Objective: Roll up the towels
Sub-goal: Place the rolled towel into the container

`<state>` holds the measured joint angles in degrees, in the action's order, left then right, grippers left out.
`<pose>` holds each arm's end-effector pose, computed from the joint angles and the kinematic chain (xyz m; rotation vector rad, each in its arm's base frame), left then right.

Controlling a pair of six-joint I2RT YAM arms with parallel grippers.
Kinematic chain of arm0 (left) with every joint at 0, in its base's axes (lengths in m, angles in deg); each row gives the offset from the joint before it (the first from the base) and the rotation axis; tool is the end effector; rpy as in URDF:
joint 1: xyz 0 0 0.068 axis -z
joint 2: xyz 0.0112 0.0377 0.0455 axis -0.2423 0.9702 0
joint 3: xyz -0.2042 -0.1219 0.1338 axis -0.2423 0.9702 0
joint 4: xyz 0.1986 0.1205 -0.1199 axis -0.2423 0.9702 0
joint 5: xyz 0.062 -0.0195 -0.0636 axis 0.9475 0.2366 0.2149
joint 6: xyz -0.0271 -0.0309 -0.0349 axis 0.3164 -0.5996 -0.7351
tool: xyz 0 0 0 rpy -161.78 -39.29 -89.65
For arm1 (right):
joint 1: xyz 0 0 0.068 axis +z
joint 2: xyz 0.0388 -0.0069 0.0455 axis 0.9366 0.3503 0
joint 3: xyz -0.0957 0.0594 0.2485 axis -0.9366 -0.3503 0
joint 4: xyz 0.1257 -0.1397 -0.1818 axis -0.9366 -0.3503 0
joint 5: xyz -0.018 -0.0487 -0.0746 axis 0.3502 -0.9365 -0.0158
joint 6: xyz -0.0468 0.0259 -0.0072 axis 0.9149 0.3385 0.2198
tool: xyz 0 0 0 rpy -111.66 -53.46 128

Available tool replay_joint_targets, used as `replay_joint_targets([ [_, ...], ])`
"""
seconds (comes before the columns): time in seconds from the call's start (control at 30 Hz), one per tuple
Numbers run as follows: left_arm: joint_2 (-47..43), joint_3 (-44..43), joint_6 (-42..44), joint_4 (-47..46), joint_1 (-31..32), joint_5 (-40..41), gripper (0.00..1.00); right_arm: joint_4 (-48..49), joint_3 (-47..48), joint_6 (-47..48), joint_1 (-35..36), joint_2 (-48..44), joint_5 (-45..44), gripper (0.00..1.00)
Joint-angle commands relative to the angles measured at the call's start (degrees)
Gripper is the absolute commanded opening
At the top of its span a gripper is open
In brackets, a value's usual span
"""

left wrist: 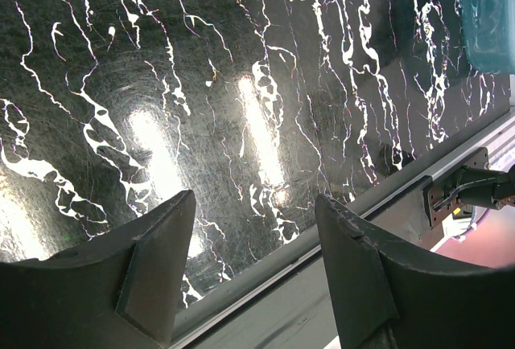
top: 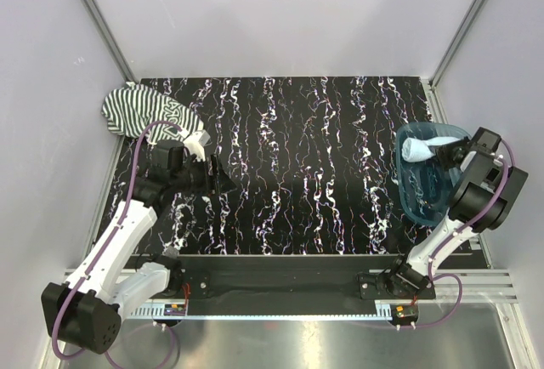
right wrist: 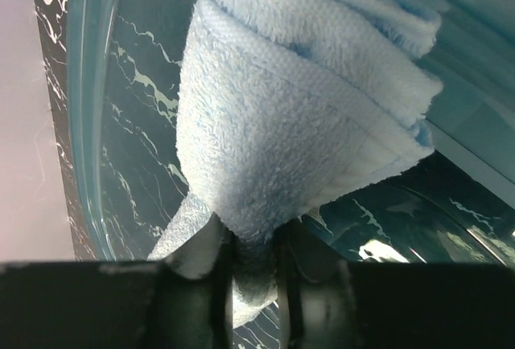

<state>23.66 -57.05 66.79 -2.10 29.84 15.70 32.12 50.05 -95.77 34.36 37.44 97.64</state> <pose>0.1836 -0.0680 0.2782 0.1343 2.3594 -0.8324 0.3220 -0.2114 0.1483 1.3233 1.9569 0.4727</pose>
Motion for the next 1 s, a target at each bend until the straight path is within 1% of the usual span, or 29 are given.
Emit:
replay_joint_targets([
  [0.0, 0.2, 0.1, 0.8, -1.5, -0.2, -1.1, 0.66, -5.9, 0.8, 2.6, 0.7, 3.7, -6.5, 0.25],
  [0.03, 0.2, 0.1, 0.8, -1.5, -0.2, -1.0, 0.66, -5.8, 0.8, 2.8, 0.7, 3.7, -6.4, 0.35],
  [0.1, 0.2, 0.2, 0.8, -1.6, -0.2, -1.0, 0.66, -6.2, 0.9, 3.1, 0.7, 3.4, -6.0, 0.45],
  [0.13, 0.3, 0.1, 0.8, -1.6, -0.2, -1.0, 0.66, -6.4, 0.7, 3.3, 0.7, 2.6, -6.0, 0.48],
  [0.17, 0.3, 0.1, 0.8, -1.5, -0.2, -1.0, 0.66, -6.4, 0.4, 3.4, 0.7, 2.1, -6.4, 0.55],
  [0.23, 0.3, 0.1, 0.8, -1.4, -0.2, -1.0, 0.66, -6.7, 0.0, 3.4, 0.7, 0.1, -6.7, 0.61],
  [0.27, 0.2, 0.1, 0.8, -1.5, -0.2, -0.9, 0.66, -7.2, -0.2, 3.4, 0.8, -0.6, -6.8, 0.67],
  [0.37, 0.2, 0.1, 0.8, -1.4, -0.2, -0.9, 0.66, -9.7, 0.1, 3.7, 0.7, -3.7, -7.6, 0.74],
  [0.43, 0.2, 0.1, 0.8, -1.4, -0.3, -0.9, 0.66, -11.3, 0.3, 4.1, 0.7, -6.4, -7.9, 0.86],
  [0.53, -0.1, 0.2, 0.8, -1.4, -0.2, -0.8, 0.66, -13.9, 1.2, 5.0, 0.7, -9.3, -8.5, 0.93],
  [0.63, -0.1, 0.1, 0.8, -1.4, -0.2, -0.9, 0.67, -16.1, 2.0, 5.2, 0.7, -11.5, -8.5, 0.95],
  [0.67, -0.1, 0.1, 0.8, -1.4, -0.2, -0.8, 0.66, -16.4, 2.1, 5.3, 0.8, -12.2, -8.4, 1.0],
  [0.8, 0.1, 0.1, 0.7, -1.4, -0.2, -0.7, 0.66, -18.0, 3.8, 5.4, 0.8, -15.1, -7.4, 1.0],
  [0.97, 0.2, 0.1, 0.7, -1.4, -0.2, -0.4, 0.66, -20.4, 6.8, 5.7, 0.7, -16.1, -6.0, 1.0],
])
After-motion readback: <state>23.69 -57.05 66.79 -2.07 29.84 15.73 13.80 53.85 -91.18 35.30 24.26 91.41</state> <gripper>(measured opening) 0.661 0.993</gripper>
